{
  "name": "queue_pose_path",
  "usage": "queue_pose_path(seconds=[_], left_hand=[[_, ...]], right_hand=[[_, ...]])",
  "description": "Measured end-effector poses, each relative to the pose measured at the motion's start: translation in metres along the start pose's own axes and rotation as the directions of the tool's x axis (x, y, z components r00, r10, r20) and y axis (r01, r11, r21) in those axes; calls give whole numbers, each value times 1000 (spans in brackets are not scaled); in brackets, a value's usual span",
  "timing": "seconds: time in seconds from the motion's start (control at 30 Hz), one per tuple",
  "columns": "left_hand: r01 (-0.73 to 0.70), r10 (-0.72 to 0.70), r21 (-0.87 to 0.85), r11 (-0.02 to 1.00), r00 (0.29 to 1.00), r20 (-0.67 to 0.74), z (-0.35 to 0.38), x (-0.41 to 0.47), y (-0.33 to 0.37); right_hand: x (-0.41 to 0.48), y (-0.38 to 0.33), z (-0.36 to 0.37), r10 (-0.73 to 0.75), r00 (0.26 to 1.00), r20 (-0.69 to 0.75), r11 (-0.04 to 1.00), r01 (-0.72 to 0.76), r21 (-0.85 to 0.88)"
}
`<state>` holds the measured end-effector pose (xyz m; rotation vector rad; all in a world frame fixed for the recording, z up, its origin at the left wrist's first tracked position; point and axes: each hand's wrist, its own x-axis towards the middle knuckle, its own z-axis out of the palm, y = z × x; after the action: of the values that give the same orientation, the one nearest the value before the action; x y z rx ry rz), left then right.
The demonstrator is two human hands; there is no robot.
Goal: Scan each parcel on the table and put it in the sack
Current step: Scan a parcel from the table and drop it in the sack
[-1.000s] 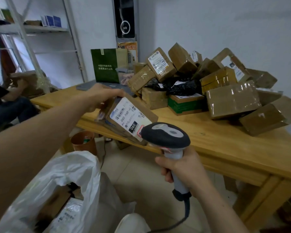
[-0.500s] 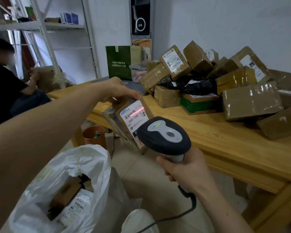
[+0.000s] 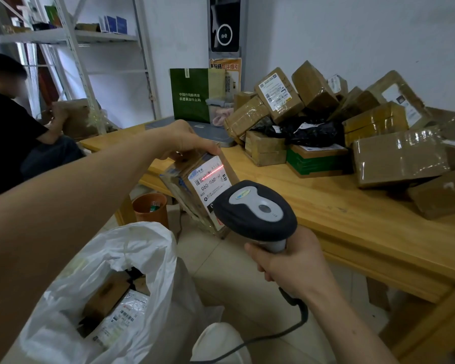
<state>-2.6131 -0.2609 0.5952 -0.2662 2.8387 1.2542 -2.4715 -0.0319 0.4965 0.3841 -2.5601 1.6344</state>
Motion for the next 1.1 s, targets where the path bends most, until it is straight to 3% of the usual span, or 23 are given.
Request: queue_pose_path(seconds=[0.17, 0.3, 0.43, 0.57, 0.77, 0.93, 1.1], left_hand=[[12, -12, -10, 1000, 1000, 2, -2, 1, -3], [40, -41, -19, 999, 999, -9, -8, -4, -15], [236, -236, 12, 972, 971, 24, -30, -17, -60], [438, -439, 21, 899, 897, 51, -51, -29, -132], [682, -683, 50, 730, 731, 9, -58, -49, -245], [766, -776, -134, 628, 629, -43, -27, -54, -331], [726, -807, -356, 588, 557, -196, 16, -51, -398]], right_hand=[[0, 0, 2, -15, 1000, 18, 1000, 15, -20], [1, 0, 8, 14, 998, 61, 997, -18, 73], [4, 3, 22, 101, 987, 126, 977, -123, 175], [8, 7, 46, 161, 968, 192, 960, -198, 196], [13, 9, 83, 194, 935, 296, 954, -250, 163], [20, 16, 112, 253, 911, 327, 947, -302, 108], [28, 27, 131, 323, 888, 326, 936, -352, 31]])
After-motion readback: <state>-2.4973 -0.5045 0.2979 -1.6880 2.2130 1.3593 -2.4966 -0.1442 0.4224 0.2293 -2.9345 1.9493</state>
